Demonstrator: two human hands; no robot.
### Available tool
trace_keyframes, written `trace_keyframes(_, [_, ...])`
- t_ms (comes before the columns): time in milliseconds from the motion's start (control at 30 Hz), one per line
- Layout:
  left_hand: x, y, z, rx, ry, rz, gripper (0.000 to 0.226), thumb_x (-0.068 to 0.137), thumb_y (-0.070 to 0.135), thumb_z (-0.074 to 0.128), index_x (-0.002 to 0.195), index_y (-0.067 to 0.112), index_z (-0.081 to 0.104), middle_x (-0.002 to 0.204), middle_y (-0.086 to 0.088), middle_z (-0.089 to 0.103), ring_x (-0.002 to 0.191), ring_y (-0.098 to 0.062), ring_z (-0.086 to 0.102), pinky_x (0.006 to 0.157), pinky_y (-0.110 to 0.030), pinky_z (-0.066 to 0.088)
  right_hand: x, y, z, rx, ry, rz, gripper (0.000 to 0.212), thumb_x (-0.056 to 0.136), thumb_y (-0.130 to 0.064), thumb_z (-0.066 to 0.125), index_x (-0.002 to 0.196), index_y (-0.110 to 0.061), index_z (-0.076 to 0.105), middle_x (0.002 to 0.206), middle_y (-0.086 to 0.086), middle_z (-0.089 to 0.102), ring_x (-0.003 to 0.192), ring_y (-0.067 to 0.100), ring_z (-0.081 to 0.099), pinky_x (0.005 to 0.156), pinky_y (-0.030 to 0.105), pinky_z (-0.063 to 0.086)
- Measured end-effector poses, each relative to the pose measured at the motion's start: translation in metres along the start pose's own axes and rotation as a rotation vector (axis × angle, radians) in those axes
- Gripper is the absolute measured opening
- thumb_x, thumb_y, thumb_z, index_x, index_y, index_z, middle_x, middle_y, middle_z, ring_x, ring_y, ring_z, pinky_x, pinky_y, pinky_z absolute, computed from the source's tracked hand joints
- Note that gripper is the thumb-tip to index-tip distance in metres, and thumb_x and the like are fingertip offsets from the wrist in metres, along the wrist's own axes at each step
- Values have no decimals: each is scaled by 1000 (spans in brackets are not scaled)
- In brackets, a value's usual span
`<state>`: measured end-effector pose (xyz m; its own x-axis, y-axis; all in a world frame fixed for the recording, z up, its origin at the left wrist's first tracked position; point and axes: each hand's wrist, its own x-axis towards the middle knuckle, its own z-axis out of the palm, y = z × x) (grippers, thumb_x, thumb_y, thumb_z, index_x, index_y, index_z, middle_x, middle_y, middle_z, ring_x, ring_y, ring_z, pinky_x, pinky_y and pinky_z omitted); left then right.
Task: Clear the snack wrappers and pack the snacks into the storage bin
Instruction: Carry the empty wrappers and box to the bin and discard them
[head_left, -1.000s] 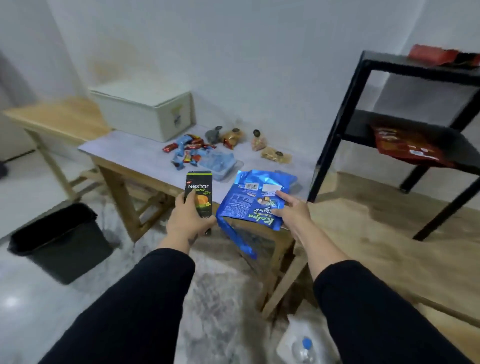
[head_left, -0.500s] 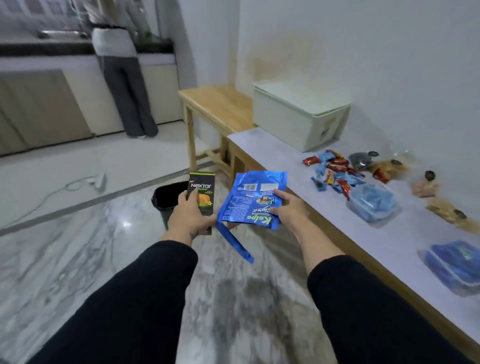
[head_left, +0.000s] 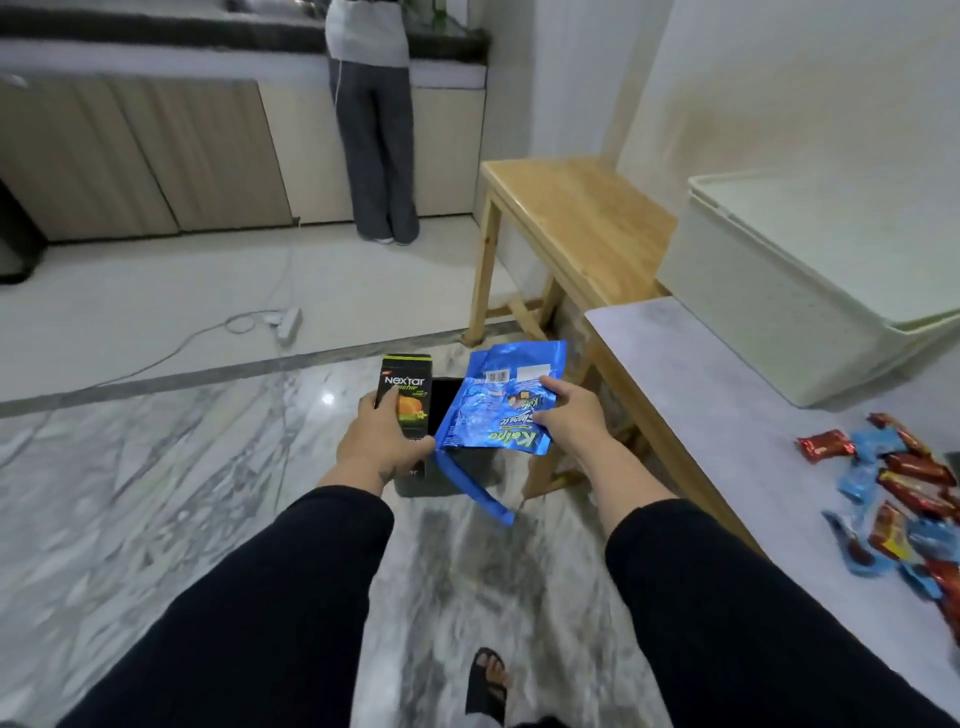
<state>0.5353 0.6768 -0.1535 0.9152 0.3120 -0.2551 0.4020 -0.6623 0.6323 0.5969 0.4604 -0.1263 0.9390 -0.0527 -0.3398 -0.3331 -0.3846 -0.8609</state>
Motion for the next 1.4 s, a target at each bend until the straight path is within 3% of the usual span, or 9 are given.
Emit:
trace_keyframes(300, [151,1,11,41,-105,-157,94,69,44,71,148,23,25,148,-5,27,124,-28,49,100,-41,45,182,-25,63,-41,-27,146,66,78,9,66,138,-13,49,136,12,52,116,30,58,95,43,52])
trace_keyframes(500, [258,-25,35,48,-265,-220,93,66,48,68,146,22,28,144,-8,29,119,-29,52,101,-43,45,279,8,118,-20,46,309,64,77,8,63,136,-12,50,132,13,56,111,30,62,93,45,54])
trace_keyframes(767, [380,-85,116,160,-446,-308,91,76,48,65,150,22,19,154,-8,19,135,-27,39,106,-40,40,371,104,187,-23,119,581,60,80,4,63,137,-11,49,136,11,52,115,31,59,95,44,52])
trace_keyframes(1067, [455,-171,218,244,-572,-373,88,80,58,58,149,20,21,158,-10,17,141,-29,29,108,-42,36,437,185,258,135,20,779,64,88,-3,64,144,-22,39,142,10,44,116,33,57,89,45,56])
trace_keyframes(1133, [459,-177,223,262,-580,-362,88,81,60,55,150,18,20,158,-8,19,142,-27,28,108,-41,36,439,189,261,36,-22,757,62,89,-8,64,143,-25,39,140,9,46,116,31,57,87,41,56])
trace_keyframes(1267, [453,-164,208,276,-597,-334,80,81,54,57,147,16,30,151,-6,32,134,-27,39,103,-41,42,433,176,249,-297,-187,574,56,91,-18,63,142,-22,41,141,9,47,126,28,49,102,36,45])
trace_keyframes(1400, [446,-119,163,308,-596,-261,69,85,49,55,141,13,39,143,-7,42,125,-27,48,96,-39,46,421,126,223,-567,-453,372,54,92,-21,61,142,-21,42,147,7,41,127,29,48,94,34,45])
